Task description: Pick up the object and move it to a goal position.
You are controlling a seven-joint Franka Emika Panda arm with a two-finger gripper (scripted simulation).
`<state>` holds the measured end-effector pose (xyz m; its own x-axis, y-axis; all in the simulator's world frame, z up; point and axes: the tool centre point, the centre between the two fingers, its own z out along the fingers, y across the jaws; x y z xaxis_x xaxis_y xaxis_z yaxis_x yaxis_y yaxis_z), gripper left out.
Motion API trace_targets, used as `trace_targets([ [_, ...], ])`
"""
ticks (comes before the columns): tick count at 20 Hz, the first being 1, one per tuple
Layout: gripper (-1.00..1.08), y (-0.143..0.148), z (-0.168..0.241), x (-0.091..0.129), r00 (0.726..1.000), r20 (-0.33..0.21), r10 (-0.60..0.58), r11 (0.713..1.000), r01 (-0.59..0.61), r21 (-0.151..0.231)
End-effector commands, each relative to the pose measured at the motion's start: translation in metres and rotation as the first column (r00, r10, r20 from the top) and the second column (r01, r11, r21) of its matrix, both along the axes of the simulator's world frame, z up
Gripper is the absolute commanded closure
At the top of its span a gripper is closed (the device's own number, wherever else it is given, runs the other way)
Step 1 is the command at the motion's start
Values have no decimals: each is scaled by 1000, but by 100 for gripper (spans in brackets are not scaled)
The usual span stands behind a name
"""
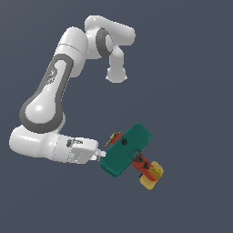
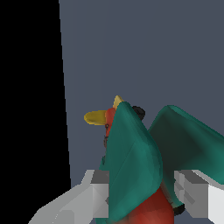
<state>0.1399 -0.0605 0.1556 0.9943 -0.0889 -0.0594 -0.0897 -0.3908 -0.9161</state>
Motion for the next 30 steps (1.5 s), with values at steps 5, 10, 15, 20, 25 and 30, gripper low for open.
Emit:
trace_targets([
  [5,-20,2,-1,2,1000,15,-4,1000,4,27],
  [10,-20,5,1,5,1000,27,-13,998,11,57],
  [15,-20,2,0,6,999,38,-21,997,18,80],
  [20,-20,-3,-3,7,998,54,-32,993,26,112],
  [25,-20,-6,-4,8,997,64,-40,991,32,133],
  [30,-20,-7,-5,8,997,64,-41,991,32,134],
])
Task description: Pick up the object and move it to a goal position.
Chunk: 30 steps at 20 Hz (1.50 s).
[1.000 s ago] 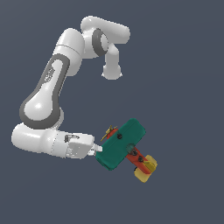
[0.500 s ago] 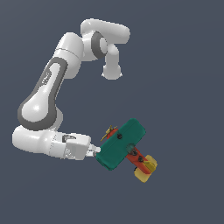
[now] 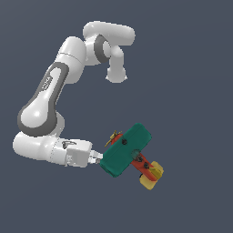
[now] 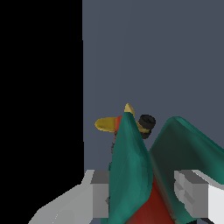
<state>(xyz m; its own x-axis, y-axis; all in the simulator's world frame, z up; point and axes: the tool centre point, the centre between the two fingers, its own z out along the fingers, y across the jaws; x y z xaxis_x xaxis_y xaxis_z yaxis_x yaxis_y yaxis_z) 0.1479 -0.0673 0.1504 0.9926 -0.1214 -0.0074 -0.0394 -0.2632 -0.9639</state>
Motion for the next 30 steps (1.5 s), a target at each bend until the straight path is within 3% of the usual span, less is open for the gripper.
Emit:
trace_targets([
  [1,-20,1,0,0,1000,0,0,1000,0,0],
  [17,-20,34,-9,4,1000,2,0,1000,0,2],
  [18,108,34,-9,4,1000,2,0,1000,0,2],
  [30,108,33,-8,4,1000,5,0,1000,0,1],
])
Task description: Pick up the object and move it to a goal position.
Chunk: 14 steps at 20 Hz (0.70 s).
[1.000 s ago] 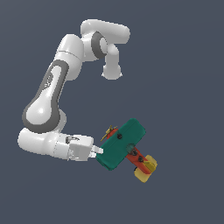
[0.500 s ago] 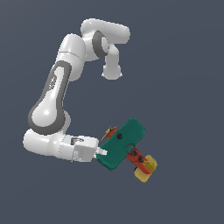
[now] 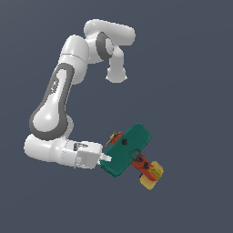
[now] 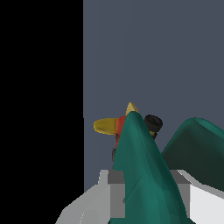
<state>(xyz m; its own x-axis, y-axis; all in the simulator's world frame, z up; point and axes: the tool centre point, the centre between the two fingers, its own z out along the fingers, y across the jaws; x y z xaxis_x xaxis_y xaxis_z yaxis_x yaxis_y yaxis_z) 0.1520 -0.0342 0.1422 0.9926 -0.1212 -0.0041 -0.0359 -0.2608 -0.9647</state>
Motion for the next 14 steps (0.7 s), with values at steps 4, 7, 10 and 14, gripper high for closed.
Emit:
trace_targets([
  [4,108,-2,1,0,1000,18,0,1000,0,-14],
  [7,108,-5,3,0,999,42,1,1000,0,-31],
  [10,108,-10,5,-1,997,75,4,999,1,-55],
  [14,108,-17,9,-2,991,133,9,995,4,-97],
])
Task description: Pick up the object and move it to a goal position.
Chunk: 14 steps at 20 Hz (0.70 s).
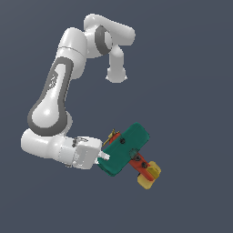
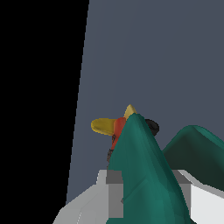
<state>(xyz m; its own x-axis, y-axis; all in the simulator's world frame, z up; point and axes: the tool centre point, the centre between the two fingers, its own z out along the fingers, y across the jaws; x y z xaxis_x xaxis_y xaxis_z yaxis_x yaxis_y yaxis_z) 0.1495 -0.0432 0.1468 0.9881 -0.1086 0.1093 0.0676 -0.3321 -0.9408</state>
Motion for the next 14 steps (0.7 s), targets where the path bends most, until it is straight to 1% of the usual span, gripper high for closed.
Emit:
trace_targets([
  [1,108,-10,5,0,999,46,-5,999,6,-35],
  [7,108,-24,14,-3,986,166,8,993,13,-121],
  [14,108,-40,26,-8,951,306,36,974,35,-223],
])
